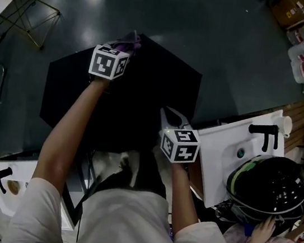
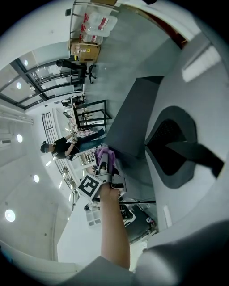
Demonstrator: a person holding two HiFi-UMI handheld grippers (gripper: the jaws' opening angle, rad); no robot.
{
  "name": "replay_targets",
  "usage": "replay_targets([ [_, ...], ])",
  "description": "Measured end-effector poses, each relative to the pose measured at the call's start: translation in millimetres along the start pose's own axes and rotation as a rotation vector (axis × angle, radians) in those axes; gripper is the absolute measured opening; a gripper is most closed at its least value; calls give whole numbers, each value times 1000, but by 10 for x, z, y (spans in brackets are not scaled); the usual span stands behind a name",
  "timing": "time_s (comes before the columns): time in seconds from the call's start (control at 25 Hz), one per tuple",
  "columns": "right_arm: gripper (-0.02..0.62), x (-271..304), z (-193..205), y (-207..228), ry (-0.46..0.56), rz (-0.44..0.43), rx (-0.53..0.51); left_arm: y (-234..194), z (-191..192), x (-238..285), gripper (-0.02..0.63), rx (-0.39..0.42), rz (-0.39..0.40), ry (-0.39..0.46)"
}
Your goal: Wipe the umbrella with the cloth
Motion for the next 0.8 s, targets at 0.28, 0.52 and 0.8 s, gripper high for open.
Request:
replay_targets([
  [0.28, 6, 45, 104, -71, -28, -11, -2, 218, 272, -63, 140, 39, 24, -45],
  [0.52, 6, 37, 217, -194, -36, -14, 0, 408, 632, -271, 140, 13, 32, -58],
  [0.8, 6, 13, 353, -331, -42, -18, -6, 657, 991, -480, 140, -4, 67, -56],
])
Point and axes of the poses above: the fingertips, and each gripper's own axes: x forward along the fingers, y to its right, z out of its underside, the point moved 8 cm from there along -x, backward along the fingers, and after that the axes turned 4 degrees about z, right-handed, at the moved point
